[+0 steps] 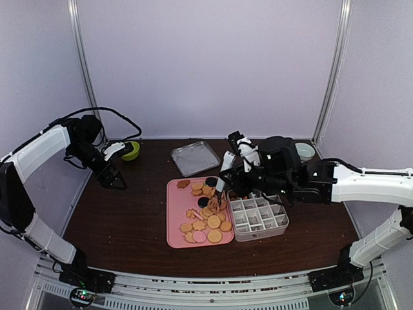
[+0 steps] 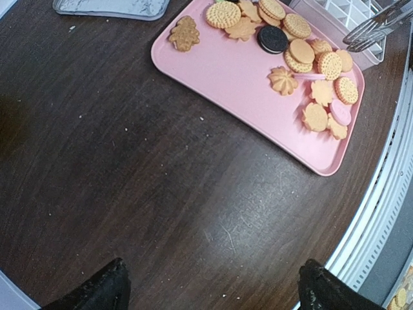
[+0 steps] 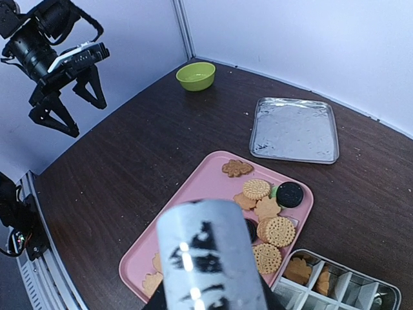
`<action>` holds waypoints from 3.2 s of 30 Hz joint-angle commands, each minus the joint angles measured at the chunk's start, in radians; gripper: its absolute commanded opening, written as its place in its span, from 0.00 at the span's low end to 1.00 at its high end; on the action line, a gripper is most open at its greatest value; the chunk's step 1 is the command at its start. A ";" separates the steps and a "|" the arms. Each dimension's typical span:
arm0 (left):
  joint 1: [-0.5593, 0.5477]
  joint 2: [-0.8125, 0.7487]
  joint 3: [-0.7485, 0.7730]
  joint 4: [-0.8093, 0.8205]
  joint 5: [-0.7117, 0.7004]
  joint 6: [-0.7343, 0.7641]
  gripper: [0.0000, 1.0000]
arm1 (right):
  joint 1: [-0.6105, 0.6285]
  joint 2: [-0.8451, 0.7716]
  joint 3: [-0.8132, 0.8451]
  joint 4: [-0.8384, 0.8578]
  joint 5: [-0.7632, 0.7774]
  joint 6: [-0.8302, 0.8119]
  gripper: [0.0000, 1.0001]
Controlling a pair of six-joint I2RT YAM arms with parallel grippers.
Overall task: Pack the cookies
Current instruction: Pick up the fake cookies from the plate, then place the fake cookies in the empty pocket of the box.
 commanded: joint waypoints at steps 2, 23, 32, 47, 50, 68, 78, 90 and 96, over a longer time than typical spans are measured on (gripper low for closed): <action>0.011 -0.066 -0.047 0.001 -0.010 -0.006 0.94 | 0.033 0.083 0.080 0.112 0.020 -0.028 0.27; 0.012 -0.124 -0.081 0.000 -0.004 -0.028 0.94 | 0.088 0.275 0.216 0.099 0.069 -0.138 0.36; 0.012 -0.115 -0.063 -0.010 -0.002 -0.024 0.94 | 0.089 0.318 0.225 0.091 0.047 -0.147 0.36; 0.011 -0.109 -0.065 -0.008 0.004 -0.031 0.93 | 0.089 0.336 0.236 0.096 0.058 -0.146 0.09; 0.011 -0.104 -0.059 -0.008 0.006 -0.033 0.93 | 0.086 0.312 0.236 0.097 0.068 -0.147 0.01; 0.011 -0.082 -0.036 -0.009 0.034 -0.038 0.92 | -0.118 -0.197 -0.056 -0.041 0.197 -0.154 0.00; -0.004 -0.044 -0.052 0.012 0.093 -0.045 0.90 | -0.216 -0.237 -0.120 -0.074 0.196 -0.178 0.00; -0.160 0.135 -0.009 0.098 0.031 -0.095 0.87 | -0.256 -0.151 -0.100 -0.041 0.168 -0.208 0.00; -0.253 0.289 0.064 0.146 -0.017 -0.141 0.84 | -0.264 -0.122 -0.089 -0.039 0.138 -0.210 0.00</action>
